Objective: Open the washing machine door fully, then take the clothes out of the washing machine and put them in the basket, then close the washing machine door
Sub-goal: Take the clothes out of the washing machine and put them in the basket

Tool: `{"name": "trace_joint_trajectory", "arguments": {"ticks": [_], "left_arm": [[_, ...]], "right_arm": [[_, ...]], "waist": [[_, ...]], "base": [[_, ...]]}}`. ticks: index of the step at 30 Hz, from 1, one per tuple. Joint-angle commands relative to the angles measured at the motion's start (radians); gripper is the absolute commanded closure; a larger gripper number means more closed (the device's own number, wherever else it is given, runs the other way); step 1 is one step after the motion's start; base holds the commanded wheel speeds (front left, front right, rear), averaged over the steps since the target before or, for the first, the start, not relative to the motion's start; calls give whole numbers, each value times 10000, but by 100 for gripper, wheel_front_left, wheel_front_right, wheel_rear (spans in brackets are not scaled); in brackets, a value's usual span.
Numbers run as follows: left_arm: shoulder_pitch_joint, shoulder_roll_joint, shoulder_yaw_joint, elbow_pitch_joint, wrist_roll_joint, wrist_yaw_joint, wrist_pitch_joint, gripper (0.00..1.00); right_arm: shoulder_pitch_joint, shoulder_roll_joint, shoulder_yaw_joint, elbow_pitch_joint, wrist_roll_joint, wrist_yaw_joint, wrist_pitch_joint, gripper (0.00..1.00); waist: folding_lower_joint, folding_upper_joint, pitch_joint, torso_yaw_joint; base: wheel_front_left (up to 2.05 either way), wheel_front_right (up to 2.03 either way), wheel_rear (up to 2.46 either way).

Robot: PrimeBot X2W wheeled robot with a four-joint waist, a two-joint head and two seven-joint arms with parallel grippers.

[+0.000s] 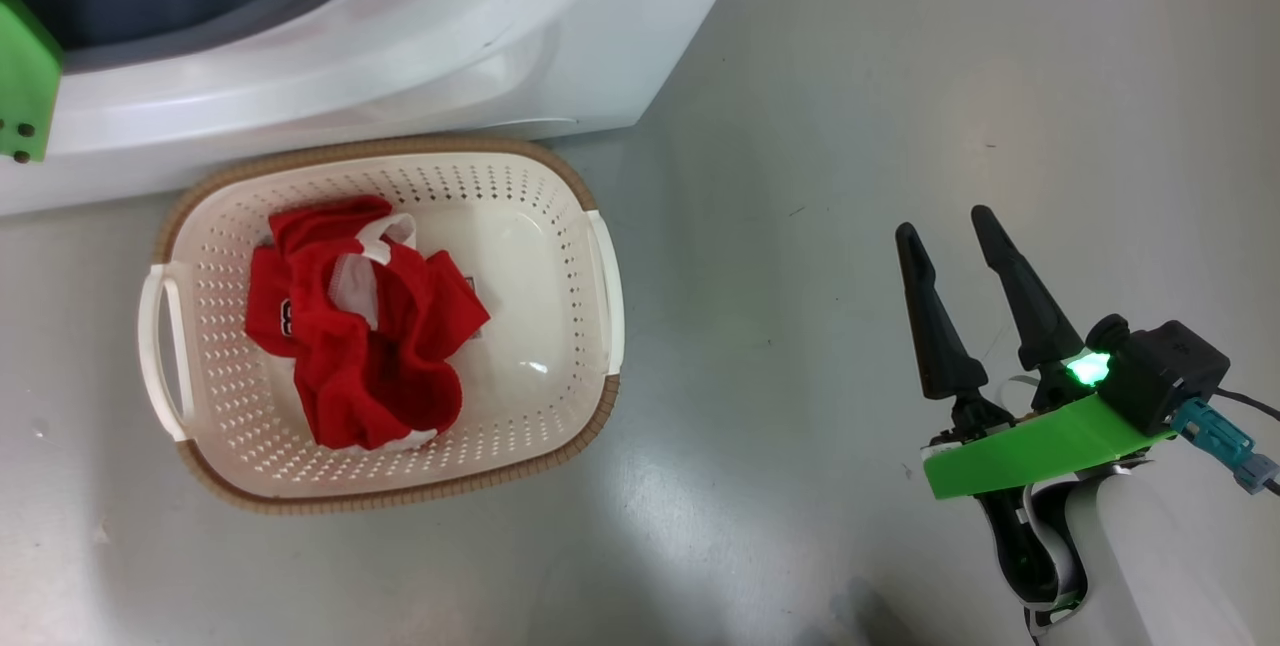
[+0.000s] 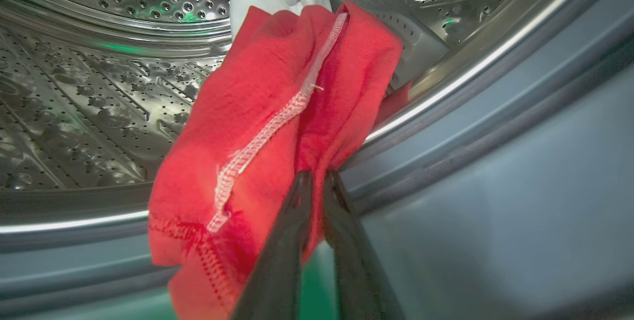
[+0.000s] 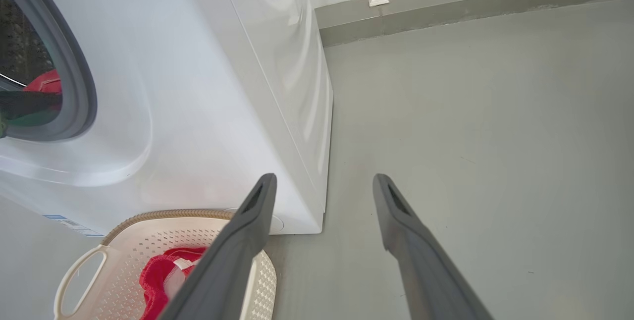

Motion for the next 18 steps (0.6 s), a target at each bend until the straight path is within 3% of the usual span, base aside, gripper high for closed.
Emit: {"name": "trace_joint_trajectory", "arguments": {"ticks": [1, 4, 13, 18], "left_arm": [[-117, 578, 71, -142, -106, 101, -61, 89], [-91, 561, 55, -138, -188, 93, -146, 100], [377, 46, 383, -312, -886, 98, -1215, 100], [1121, -267, 711, -1375, -1406, 158, -1363, 100]], "right_arm": [[1, -37, 201, -226, 56, 35, -63, 0], [7, -37, 167, -215, 46, 35, -63, 0], [110, -37, -76, -122, -59, 35, -63, 0], [291, -37, -233, -58, -173, 35, -63, 0]], "waist": [[1, 0, -6, 5], [1, 0, -42, 34], [1, 0, -535, 378], [1, 0, -963, 635]], "base": [[0, 0, 0], [0, 0, 0], [0, 0, 0], [0, 0, 0]]}}
